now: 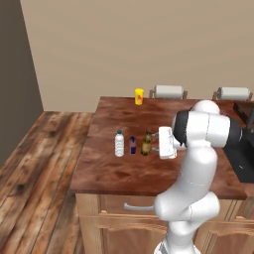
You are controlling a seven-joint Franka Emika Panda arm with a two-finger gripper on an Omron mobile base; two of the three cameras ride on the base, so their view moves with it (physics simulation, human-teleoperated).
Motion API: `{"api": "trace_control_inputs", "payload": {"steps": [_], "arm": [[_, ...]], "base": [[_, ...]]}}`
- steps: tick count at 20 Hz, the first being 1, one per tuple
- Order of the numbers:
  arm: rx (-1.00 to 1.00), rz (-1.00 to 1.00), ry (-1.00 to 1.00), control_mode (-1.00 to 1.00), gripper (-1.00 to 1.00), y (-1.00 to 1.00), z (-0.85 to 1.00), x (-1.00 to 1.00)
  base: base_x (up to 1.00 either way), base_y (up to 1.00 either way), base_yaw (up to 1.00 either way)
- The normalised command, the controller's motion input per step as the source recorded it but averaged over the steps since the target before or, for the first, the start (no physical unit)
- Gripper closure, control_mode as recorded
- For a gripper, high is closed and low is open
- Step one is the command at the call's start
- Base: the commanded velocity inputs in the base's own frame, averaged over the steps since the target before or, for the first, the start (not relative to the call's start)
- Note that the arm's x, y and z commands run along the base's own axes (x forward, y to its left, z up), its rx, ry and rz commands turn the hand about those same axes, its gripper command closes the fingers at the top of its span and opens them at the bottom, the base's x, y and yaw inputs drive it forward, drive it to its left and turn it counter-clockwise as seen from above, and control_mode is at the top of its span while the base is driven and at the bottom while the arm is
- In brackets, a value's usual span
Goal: Place the drinks on the dining counter in a tight cluster.
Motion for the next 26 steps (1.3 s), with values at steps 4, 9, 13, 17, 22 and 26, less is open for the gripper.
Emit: {"api": "trace_control_inputs", "payload": {"steps": [4, 9, 13, 17, 22, 26], "arm": [[0.00, -0.20, 0.19, -1.00, -1.00, -0.24, 0.08, -0.04], [0.00, -0.14, 0.23, -1.00, -1.00, -0.06, 0.08, -0.01], [0.00, -0.18, 0.31, -1.00, -1.00, -0.23, 0.29, -0.24], [0.00, -0.19, 0.34, -1.00, -1.00, -0.21, 0.35, -0.40], [-0.04, -0.20, 0.19, -1.00, -1.00, -0.10, 0.28, -0.52], [-0.11, -0.21, 0.11, -1.00, -1.00, -0.01, 0.36, -0.51]], "base": [[0.00, 0.00, 0.00], [0.00, 0.00, 0.00], [0.00, 0.00, 0.00], [0.00, 0.00, 0.00], [0.00, 0.00, 0.00], [0.00, 0.00, 0.00]]}}
